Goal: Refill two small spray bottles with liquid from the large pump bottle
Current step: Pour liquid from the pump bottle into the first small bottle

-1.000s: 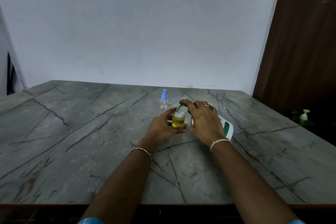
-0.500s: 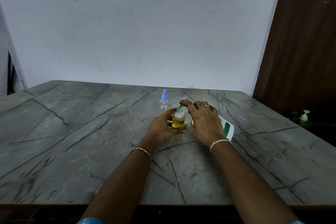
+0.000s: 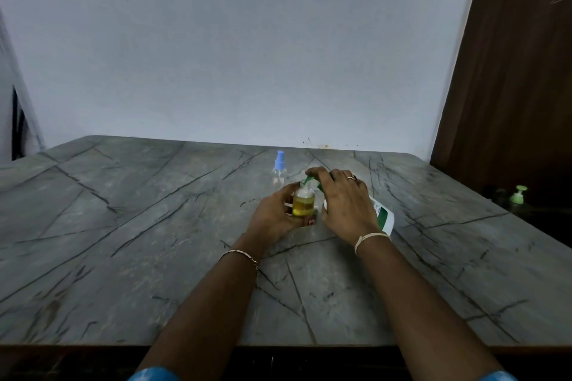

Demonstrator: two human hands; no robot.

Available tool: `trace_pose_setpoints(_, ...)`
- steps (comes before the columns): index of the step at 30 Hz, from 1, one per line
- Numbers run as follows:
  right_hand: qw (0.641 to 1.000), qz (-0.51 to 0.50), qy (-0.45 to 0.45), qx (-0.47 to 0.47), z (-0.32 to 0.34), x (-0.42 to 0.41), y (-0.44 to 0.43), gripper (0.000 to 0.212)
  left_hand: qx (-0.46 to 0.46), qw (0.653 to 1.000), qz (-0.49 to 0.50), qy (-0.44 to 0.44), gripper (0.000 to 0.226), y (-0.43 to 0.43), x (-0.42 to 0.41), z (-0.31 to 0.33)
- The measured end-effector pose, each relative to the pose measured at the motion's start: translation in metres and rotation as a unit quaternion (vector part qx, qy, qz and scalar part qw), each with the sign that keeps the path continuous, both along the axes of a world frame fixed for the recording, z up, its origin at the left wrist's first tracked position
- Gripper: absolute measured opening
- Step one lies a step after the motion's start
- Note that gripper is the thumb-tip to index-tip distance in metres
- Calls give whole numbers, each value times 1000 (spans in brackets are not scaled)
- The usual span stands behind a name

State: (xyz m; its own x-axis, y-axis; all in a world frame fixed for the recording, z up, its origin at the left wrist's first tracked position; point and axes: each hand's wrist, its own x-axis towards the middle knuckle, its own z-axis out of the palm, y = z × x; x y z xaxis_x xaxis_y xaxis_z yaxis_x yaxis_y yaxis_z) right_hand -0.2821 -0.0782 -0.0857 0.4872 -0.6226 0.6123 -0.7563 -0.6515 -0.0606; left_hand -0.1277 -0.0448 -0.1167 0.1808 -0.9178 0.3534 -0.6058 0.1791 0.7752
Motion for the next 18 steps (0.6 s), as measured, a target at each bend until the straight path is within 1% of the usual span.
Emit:
trace_pose_setpoints(3, 1000, 1, 3, -5, 0, 0, 0, 73, 1, 1000, 2, -3, 85, 0, 0, 0)
trace_pose_setpoints(9, 999, -7, 27, -24, -4, -9, -1, 84, -3, 1000, -1, 2, 87, 1, -1, 0)
trace_pose_setpoints(14, 1000, -4, 4, -17, -2, -1, 0, 73, -2, 1000, -5, 7, 85, 1, -1, 0)
trace_pose_setpoints(18, 1000, -7, 6, -25, -3, 1, -1, 73, 2, 1000, -5, 3, 84, 0, 0, 1)
